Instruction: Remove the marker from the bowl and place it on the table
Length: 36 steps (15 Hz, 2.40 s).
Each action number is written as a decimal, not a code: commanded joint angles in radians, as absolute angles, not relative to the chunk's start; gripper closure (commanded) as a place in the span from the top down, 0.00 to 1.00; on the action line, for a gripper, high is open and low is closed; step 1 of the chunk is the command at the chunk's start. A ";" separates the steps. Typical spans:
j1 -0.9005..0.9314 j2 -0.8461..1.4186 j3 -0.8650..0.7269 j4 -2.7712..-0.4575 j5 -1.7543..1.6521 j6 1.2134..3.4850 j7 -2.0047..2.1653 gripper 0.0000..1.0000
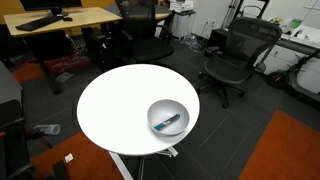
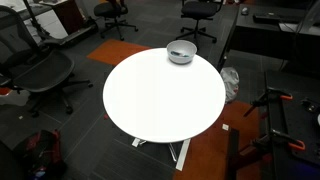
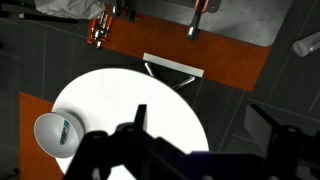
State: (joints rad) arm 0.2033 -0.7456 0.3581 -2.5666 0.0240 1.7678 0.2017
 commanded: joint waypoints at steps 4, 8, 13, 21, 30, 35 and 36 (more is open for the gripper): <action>0.219 -0.741 0.345 -2.565 0.015 1.767 0.211 1.00; 0.210 -0.745 0.333 -2.565 0.005 1.773 0.207 1.00; 0.174 -0.788 0.253 -2.572 -0.025 1.805 0.193 1.00; 0.043 -0.806 0.101 -2.562 -0.134 1.923 0.157 1.00; -0.077 -0.623 -0.036 -2.528 -0.153 2.260 0.109 1.00; -0.111 -0.463 -0.065 -2.487 -0.153 2.401 0.105 1.00; -0.115 -0.433 -0.069 -2.476 -0.152 2.423 0.103 1.00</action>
State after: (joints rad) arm -0.0917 -0.5385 -0.0627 -2.5335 -0.1547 2.3700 0.1364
